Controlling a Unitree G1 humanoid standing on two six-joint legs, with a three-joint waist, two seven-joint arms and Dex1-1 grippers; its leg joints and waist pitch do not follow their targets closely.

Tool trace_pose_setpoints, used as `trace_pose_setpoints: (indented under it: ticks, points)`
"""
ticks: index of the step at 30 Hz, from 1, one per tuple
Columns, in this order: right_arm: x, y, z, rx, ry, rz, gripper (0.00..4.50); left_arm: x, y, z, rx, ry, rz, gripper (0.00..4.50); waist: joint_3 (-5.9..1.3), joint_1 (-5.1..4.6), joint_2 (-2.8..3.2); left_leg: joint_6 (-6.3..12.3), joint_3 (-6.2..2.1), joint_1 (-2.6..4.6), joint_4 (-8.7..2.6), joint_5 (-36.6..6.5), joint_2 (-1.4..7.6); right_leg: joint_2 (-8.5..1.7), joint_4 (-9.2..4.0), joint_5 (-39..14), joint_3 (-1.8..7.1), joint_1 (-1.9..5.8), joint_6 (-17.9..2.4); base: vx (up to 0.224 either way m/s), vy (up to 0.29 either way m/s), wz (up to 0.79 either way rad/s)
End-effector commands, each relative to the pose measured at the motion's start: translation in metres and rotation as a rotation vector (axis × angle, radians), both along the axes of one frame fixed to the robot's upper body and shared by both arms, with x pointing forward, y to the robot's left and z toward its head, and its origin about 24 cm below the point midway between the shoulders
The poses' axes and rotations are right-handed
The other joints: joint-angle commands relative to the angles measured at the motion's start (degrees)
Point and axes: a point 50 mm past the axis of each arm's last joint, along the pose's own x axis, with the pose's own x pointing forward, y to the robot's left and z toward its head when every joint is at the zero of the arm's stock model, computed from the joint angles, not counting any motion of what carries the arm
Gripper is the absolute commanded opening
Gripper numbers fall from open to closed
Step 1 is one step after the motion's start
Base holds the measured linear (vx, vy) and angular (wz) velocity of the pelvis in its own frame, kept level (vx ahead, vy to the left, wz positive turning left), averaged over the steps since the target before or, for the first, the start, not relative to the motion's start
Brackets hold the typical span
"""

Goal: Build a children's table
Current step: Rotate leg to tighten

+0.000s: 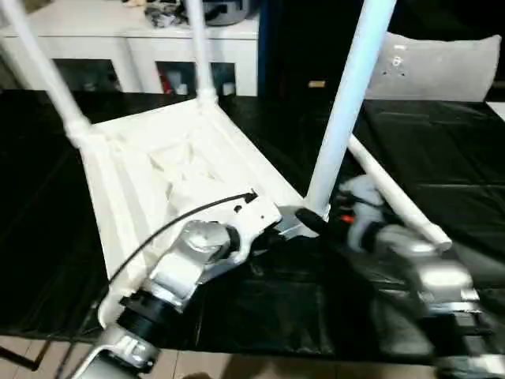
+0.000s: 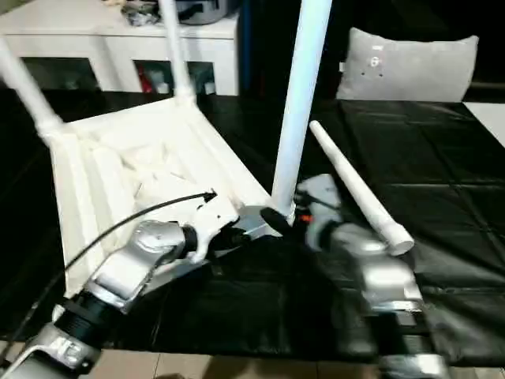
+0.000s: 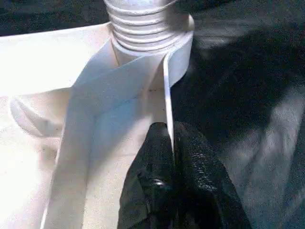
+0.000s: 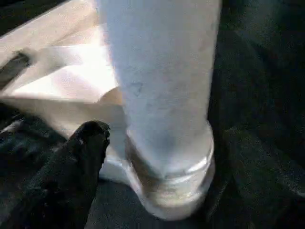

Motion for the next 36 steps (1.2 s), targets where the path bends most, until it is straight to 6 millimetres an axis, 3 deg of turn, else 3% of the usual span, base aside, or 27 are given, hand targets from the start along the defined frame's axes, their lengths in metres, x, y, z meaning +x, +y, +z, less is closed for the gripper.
trace_pose_setpoints:
  ticks: [1,3,10,16,30,36]
  points:
    - [-0.003,0.004,0.006,0.001,-0.022,0.079,4.44,0.001,-0.002,0.006,0.005,-0.035,-0.067,0.00,-3.40,0.26,-0.44,4.15,-0.93,0.11,-3.39,-8.16,2.67,-4.73,-4.73,-11.34,2.83,3.48,-8.98,0.000,0.000,0.00]
    - [-0.008,0.000,0.009,-0.022,-0.007,0.202,4.44,-0.004,0.007,0.003,0.051,-0.031,-0.190,0.00,-3.45,0.43,-0.59,4.56,-0.99,0.10,-3.32,-8.23,2.64,-4.81,-4.79,-11.98,2.74,3.48,-9.05,0.000,0.000,0.00]
    - [-0.009,-0.002,0.010,-0.038,0.020,0.328,4.44,-0.010,0.020,0.001,0.099,-0.005,-0.347,0.00,-3.50,1.25,-0.44,4.36,-0.82,0.48,-3.27,-8.18,3.12,-4.87,-4.35,-10.71,2.80,3.07,-10.95,0.000,0.000,0.00]
    - [-0.010,0.011,0.002,0.011,0.074,0.439,3.85,-0.017,0.026,0.004,0.092,0.048,-0.463,0.00,-3.64,2.04,-0.50,4.05,-0.76,0.46,-3.22,-7.77,3.19,-5.00,-3.91,-9.11,2.83,3.12,-11.83,0.000,0.000,0.00]
    - [-0.016,0.018,-0.006,0.062,0.128,0.490,2.67,-0.017,0.031,0.004,0.088,0.067,-0.472,0.00,-3.68,2.18,-0.52,3.73,-0.81,0.30,-3.22,-7.31,3.12,-4.96,-3.91,-9.73,2.78,3.21,-11.17,0.000,0.000,0.00]
    - [-0.029,0.028,-0.010,0.158,0.137,0.447,2.49,-0.016,0.028,0.003,0.048,0.074,-0.384,0.00,-3.56,2.37,-0.49,3.19,-0.86,0.45,-3.45,-8.24,3.23,-5.03,-4.15,-11.26,2.86,3.07,-10.60,0.000,0.000,0.00]
